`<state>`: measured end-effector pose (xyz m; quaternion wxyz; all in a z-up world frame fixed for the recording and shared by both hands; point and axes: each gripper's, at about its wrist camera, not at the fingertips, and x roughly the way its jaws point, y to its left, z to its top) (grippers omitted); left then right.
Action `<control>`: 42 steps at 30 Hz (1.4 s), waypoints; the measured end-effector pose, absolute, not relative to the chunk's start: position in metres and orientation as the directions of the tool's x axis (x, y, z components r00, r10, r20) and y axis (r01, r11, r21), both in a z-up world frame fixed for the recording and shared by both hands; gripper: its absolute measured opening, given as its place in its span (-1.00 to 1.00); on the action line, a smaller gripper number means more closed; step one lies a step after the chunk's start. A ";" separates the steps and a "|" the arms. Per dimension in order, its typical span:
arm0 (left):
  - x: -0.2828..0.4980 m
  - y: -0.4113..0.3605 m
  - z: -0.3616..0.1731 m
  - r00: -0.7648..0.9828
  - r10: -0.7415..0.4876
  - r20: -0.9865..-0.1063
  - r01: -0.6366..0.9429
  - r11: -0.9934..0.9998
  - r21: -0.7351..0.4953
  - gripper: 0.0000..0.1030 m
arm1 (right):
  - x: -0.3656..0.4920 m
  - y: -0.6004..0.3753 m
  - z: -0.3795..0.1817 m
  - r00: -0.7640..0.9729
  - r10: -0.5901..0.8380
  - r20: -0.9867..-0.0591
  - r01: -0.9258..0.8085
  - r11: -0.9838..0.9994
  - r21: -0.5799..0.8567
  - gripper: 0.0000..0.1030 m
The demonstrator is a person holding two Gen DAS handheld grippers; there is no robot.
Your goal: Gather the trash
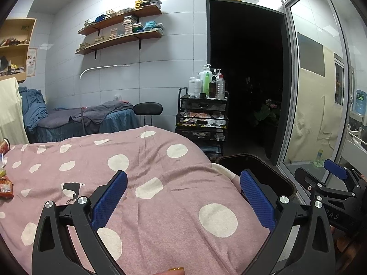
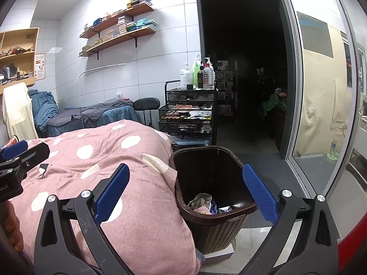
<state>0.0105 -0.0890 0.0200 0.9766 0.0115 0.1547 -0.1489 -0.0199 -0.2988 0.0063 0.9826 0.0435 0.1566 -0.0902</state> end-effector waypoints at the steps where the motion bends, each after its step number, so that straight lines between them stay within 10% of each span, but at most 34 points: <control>1: 0.010 -0.088 0.020 0.907 -0.288 -0.306 0.295 0.955 -0.022 0.89 | -0.020 -0.299 0.006 0.934 -0.163 -0.317 0.191 0.980 0.057 0.89; 42: 0.014 -0.084 0.015 0.897 -0.302 -0.322 0.308 0.951 -0.033 0.89 | -0.020 -0.298 0.004 0.930 -0.159 -0.331 0.189 0.980 0.062 0.89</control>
